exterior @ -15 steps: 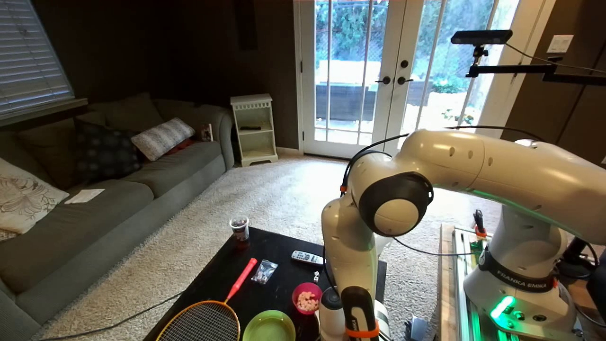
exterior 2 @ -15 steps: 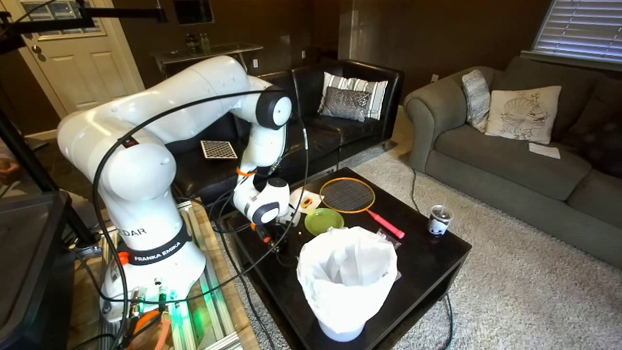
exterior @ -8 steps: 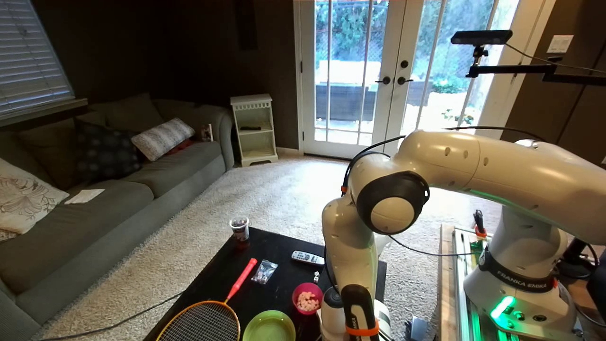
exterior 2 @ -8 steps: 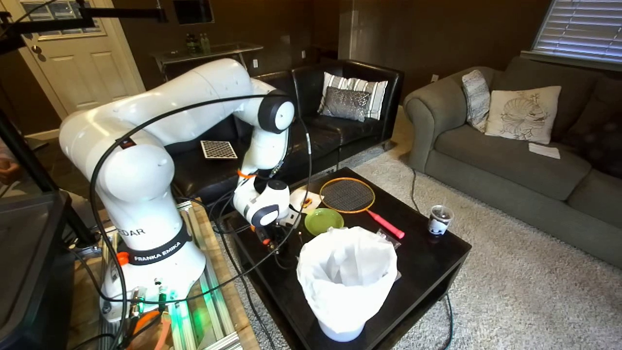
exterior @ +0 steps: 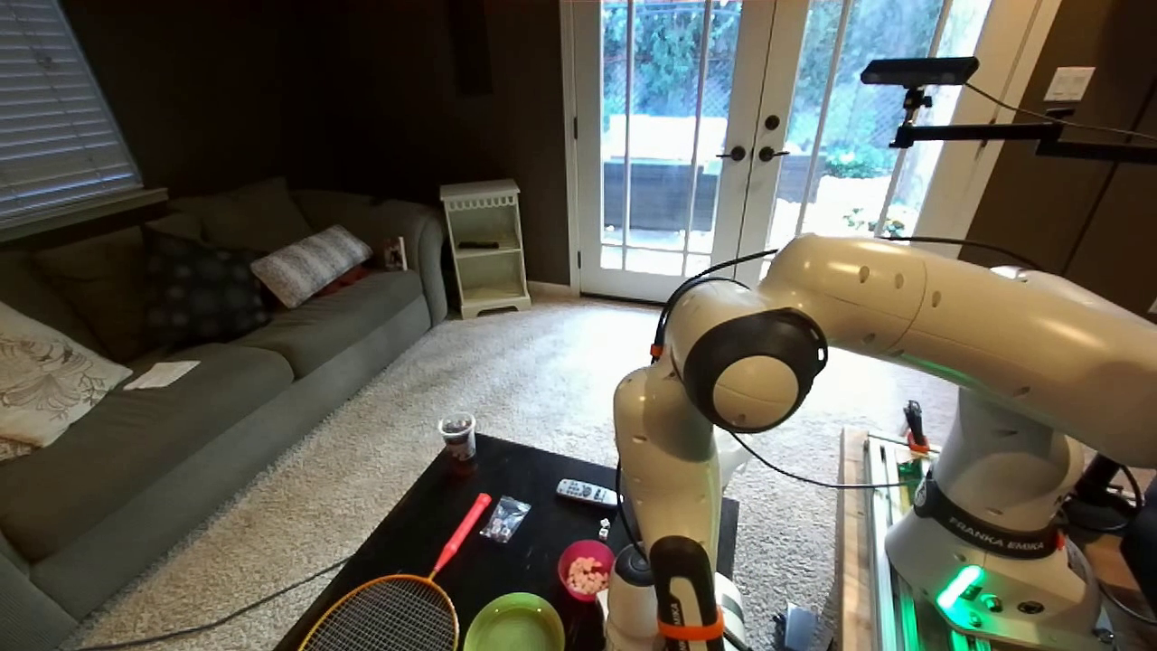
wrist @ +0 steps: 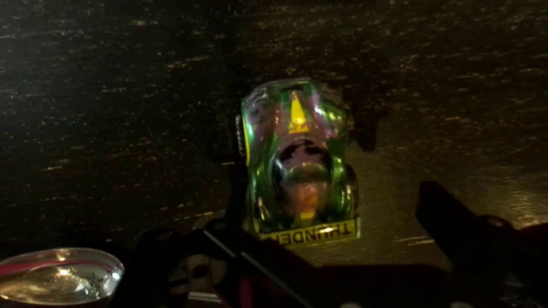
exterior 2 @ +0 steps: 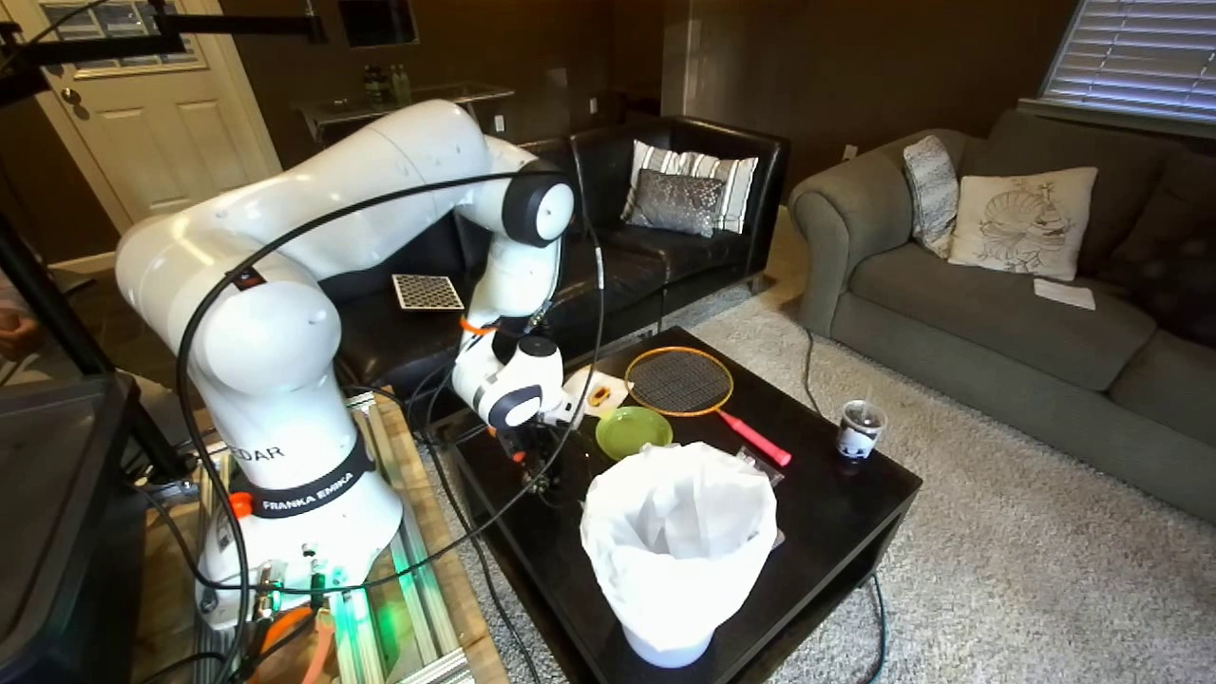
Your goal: Rotate the toy car 90 degrees clockwise
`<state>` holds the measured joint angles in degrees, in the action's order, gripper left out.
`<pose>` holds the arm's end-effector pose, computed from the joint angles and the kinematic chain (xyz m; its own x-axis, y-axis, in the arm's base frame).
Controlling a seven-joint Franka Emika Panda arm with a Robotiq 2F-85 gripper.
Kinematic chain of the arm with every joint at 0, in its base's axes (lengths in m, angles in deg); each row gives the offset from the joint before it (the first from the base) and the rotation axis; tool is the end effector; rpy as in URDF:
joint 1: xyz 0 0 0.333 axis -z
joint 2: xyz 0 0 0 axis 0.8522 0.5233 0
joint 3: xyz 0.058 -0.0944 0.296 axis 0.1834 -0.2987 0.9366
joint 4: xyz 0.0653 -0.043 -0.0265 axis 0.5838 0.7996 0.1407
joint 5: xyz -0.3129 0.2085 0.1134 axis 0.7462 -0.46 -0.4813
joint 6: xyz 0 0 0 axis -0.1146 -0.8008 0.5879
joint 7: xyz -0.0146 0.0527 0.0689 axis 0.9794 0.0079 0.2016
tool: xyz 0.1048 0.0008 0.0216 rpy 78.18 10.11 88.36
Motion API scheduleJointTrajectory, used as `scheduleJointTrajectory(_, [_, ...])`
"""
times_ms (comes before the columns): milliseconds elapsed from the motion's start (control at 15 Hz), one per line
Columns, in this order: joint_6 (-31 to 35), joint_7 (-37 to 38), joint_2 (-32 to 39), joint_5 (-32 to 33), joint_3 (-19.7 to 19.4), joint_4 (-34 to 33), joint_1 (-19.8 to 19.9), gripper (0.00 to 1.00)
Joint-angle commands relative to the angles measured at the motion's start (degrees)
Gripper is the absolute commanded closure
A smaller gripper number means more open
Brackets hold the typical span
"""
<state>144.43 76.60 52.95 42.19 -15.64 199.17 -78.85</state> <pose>0.3642 0.2032 -0.1485 0.9999 0.0079 0.0061 0.0085 -0.9948 -0.1016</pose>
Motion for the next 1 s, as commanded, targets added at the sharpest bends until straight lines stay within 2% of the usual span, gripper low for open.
scheduleJointTrajectory(0, [-1.11, 0.16, -8.47, -2.49, 0.26, 7.83, -1.33, 0.00])
scheduleJointTrajectory(400, [-3.64, 0.05, -17.86, -2.71, 0.22, 15.18, -1.96, 0.00])
scheduleJointTrajectory(733, [-8.42, 0.42, -25.03, -2.30, 0.40, 19.47, -2.82, 0.00])
scheduleJointTrajectory(800, [-5.94, -0.24, -20.29, -1.23, 0.71, 15.91, -1.26, 0.00])
scheduleJointTrajectory(933, [-7.19, -0.16, -22.56, -1.14, 0.69, 17.31, -1.70, 0.00])
